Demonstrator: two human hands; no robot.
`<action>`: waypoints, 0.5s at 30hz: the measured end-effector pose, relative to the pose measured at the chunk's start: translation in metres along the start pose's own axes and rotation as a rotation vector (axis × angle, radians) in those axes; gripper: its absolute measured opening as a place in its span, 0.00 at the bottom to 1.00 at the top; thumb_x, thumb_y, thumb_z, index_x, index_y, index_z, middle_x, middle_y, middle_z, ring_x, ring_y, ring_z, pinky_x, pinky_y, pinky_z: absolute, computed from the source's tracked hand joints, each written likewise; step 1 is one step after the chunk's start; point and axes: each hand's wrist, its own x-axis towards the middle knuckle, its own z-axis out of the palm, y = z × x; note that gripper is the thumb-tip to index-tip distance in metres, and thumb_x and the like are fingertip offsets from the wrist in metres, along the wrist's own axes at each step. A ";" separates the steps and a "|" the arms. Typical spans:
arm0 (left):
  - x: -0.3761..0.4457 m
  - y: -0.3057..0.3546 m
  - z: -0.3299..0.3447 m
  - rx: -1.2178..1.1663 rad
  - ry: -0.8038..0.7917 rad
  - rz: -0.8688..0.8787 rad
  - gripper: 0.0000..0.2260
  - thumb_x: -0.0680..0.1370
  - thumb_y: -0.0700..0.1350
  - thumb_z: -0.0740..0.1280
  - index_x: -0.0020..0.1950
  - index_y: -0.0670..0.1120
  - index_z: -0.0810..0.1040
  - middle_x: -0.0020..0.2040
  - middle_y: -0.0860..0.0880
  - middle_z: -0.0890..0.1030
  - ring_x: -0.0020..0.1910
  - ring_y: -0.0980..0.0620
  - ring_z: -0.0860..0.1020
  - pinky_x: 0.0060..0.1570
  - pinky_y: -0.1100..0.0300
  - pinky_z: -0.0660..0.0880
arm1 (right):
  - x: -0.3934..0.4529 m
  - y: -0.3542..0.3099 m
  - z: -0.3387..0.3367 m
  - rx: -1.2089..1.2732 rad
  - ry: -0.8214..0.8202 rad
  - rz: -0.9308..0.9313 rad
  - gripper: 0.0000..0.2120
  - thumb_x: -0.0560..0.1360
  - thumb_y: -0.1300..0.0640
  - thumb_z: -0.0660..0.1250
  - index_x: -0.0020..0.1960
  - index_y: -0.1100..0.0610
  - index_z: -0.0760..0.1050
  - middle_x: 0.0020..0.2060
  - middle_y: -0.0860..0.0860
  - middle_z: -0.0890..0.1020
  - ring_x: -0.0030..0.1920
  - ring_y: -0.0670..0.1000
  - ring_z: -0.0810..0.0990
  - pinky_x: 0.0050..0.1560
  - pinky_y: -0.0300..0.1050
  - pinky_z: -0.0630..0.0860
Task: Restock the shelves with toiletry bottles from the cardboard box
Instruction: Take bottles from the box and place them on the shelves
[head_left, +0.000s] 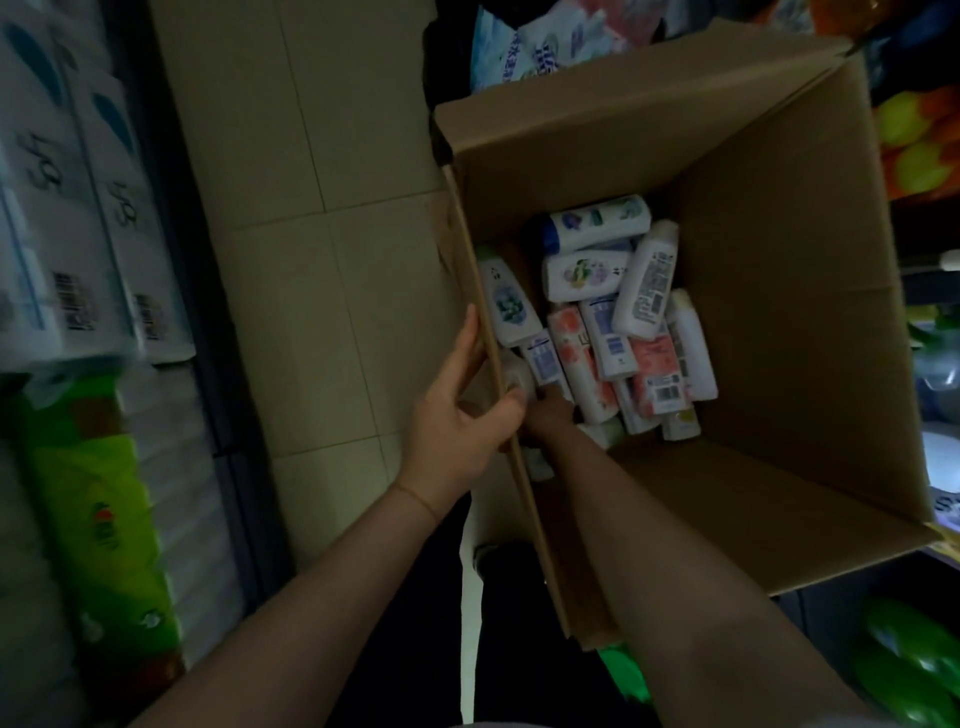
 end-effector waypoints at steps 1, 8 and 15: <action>0.000 0.001 0.000 0.001 -0.002 0.001 0.35 0.77 0.35 0.69 0.80 0.48 0.57 0.62 0.71 0.69 0.61 0.78 0.69 0.62 0.56 0.76 | 0.010 0.007 0.002 0.093 0.002 -0.004 0.39 0.72 0.43 0.69 0.77 0.58 0.59 0.70 0.60 0.70 0.67 0.63 0.72 0.64 0.60 0.74; -0.002 0.000 -0.005 -0.047 -0.008 -0.010 0.35 0.78 0.37 0.69 0.79 0.54 0.57 0.72 0.52 0.71 0.67 0.41 0.76 0.39 0.64 0.81 | -0.029 -0.026 -0.001 0.235 -0.043 0.057 0.47 0.71 0.47 0.73 0.79 0.59 0.50 0.71 0.61 0.68 0.66 0.62 0.73 0.63 0.56 0.75; -0.002 -0.002 -0.006 -0.014 -0.006 0.008 0.34 0.78 0.37 0.69 0.80 0.50 0.58 0.70 0.54 0.72 0.70 0.53 0.72 0.49 0.65 0.81 | -0.041 -0.068 -0.026 0.297 -0.119 0.017 0.27 0.73 0.48 0.68 0.67 0.60 0.71 0.55 0.59 0.80 0.52 0.60 0.81 0.52 0.55 0.80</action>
